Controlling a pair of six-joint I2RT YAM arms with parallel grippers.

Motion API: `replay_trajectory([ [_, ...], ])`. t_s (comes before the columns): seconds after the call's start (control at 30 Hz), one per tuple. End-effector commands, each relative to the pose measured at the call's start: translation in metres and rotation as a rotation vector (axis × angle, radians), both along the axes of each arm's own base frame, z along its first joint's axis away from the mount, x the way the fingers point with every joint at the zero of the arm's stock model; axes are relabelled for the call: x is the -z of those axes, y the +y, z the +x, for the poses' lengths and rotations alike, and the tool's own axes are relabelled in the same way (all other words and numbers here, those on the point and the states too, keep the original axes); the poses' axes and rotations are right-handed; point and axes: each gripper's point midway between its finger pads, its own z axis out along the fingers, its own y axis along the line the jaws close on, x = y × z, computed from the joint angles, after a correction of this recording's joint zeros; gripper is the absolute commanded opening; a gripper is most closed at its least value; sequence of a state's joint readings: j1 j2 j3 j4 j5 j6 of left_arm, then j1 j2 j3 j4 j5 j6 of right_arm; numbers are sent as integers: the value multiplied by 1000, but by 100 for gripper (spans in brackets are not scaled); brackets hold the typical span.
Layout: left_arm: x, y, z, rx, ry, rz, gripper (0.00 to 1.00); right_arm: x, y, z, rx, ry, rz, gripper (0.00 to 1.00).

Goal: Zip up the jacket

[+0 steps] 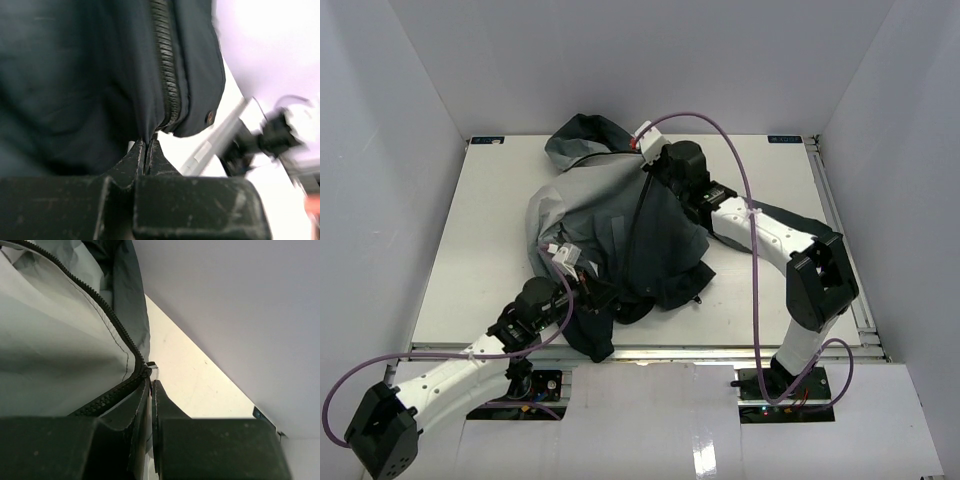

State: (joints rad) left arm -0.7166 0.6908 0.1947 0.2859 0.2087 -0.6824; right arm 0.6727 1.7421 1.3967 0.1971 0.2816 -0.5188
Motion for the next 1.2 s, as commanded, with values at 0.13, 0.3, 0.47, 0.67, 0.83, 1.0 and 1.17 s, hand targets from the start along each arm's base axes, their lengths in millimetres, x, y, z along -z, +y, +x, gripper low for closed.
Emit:
replay_trajectory([
  [0.13,3,77,46,-532,26,60,0,-90,-101,52,296,-181,205,8],
  [0.3,-29,124,69,-817,-26,137,0,-89,-115,42,308,-184,280,8],
  [0.47,-39,133,60,-812,-44,143,0,-103,-119,46,322,-237,260,8],
  [0.67,-18,72,21,-372,-84,86,0,-121,-105,72,304,-272,218,8],
  [0.83,8,27,-21,-17,-61,56,0,-124,-95,95,308,-274,188,8],
  [1.0,6,9,-46,161,-124,-21,0,-129,-71,98,174,-325,152,8],
  [1.17,1,-1,-60,269,-177,-70,0,-136,-59,94,128,-366,133,8],
])
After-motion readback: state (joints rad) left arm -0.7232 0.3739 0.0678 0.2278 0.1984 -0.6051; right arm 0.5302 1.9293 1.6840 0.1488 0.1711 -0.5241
